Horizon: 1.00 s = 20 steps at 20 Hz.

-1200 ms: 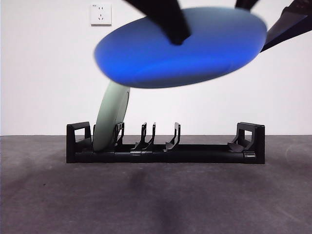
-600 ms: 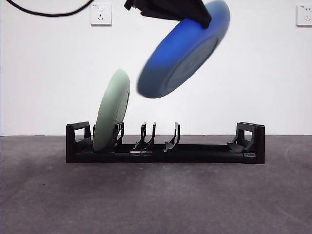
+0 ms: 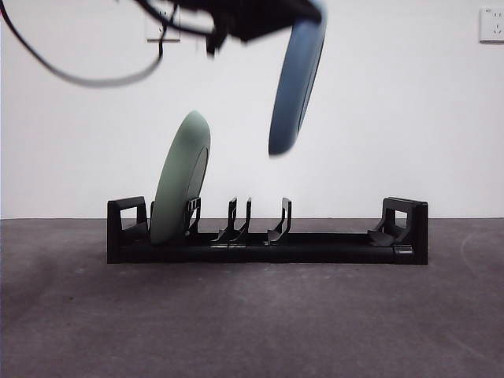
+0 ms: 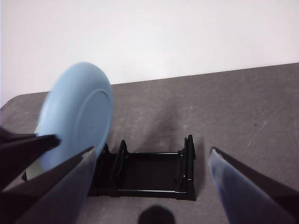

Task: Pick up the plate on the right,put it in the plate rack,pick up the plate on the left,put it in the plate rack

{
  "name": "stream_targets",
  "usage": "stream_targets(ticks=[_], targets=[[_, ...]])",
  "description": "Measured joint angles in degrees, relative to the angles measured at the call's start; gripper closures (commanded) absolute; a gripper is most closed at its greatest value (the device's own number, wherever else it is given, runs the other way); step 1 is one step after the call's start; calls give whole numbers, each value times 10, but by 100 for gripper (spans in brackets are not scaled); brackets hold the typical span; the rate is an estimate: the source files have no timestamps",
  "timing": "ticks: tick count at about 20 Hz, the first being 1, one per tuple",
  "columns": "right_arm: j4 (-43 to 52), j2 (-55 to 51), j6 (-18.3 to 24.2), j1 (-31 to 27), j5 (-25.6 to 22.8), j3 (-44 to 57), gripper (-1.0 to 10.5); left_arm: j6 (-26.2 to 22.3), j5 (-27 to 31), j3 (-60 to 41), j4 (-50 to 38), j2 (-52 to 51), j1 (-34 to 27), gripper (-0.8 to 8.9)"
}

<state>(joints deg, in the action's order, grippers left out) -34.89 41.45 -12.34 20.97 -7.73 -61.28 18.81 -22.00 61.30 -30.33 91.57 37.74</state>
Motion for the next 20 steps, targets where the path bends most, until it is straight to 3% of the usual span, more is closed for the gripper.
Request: stream_targets(ticks=[8, 20], targets=[[0, 15, 12, 0, -26, 0, 541, 99, 20, -1, -100, 54, -30, 823], [7, 57, 14, 0, -28, 0, 541, 114, 47, -1, -98, 75, -43, 823]])
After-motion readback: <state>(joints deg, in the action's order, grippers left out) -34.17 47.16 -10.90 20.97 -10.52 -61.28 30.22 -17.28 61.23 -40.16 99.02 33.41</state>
